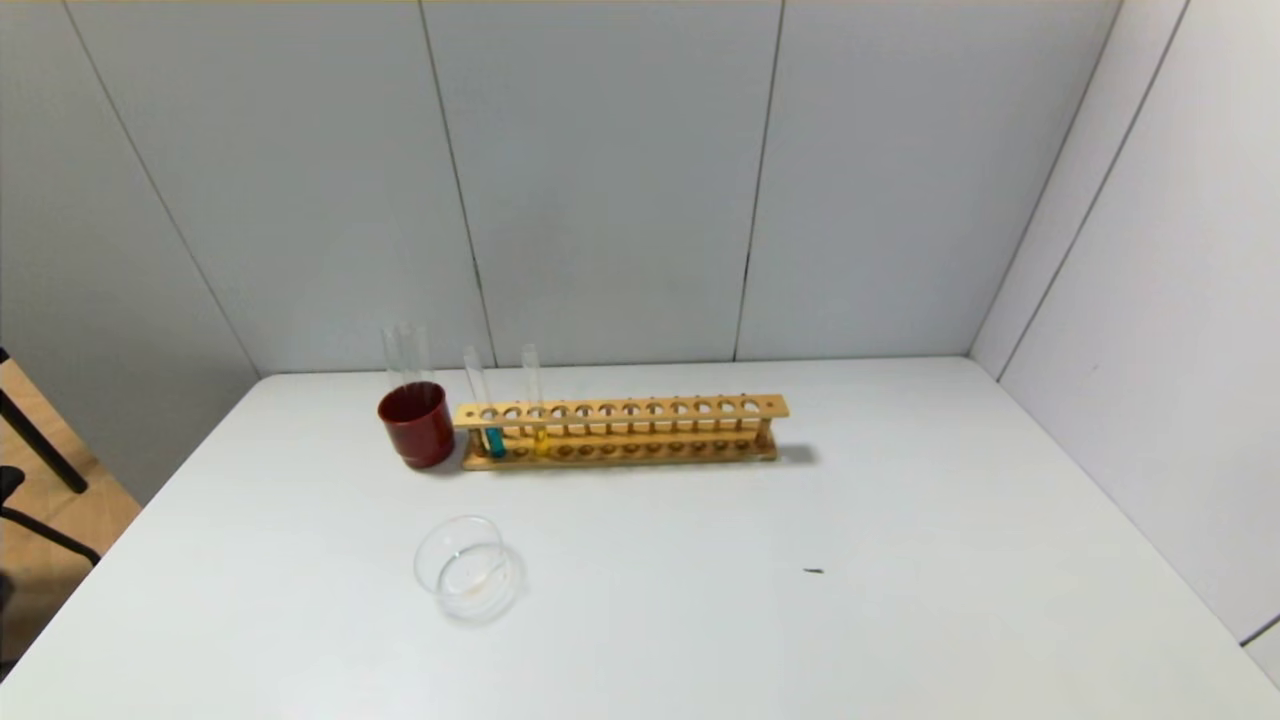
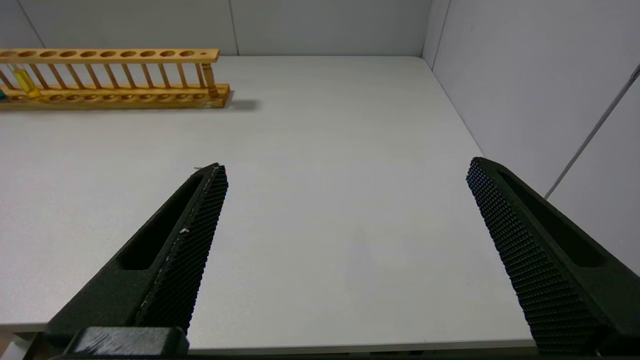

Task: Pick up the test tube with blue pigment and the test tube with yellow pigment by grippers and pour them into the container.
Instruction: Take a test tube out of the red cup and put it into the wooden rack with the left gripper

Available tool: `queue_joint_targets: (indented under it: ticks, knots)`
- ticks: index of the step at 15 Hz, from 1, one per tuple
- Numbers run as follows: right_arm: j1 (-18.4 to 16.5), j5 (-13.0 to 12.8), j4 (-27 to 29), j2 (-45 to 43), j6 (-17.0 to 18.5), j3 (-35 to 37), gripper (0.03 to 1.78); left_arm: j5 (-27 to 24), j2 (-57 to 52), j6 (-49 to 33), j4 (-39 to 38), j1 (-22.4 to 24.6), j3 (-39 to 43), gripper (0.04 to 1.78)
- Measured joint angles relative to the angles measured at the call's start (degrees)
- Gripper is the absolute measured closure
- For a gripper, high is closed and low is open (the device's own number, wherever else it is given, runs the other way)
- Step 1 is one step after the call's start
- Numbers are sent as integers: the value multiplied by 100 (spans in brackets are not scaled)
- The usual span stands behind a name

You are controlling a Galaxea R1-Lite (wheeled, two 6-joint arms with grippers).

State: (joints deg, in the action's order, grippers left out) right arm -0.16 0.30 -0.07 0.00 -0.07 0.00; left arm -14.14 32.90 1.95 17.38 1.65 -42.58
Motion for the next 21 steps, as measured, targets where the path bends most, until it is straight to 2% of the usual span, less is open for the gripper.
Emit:
queue_joint_targets:
  ticks: [5,9,11,15,21]
  knots:
    - [-2,0,0,0,0,0,6,54,2970,-122,-457,-146,-1670,7]
    - [-2,2,0,0,0,0,6,74,4764,-366,-1248,-578,-2291,7]
    - [-2,0,0,0,0,0,6,83,5383,-395,-1604,-746,-2445,7]
    - [-2,2,0,0,0,0,6,102,6382,-393,-1759,-858,-2778,7]
    - [-5,2,0,0,0,0,6,174,7256,-395,-2066,-1022,-2872,7]
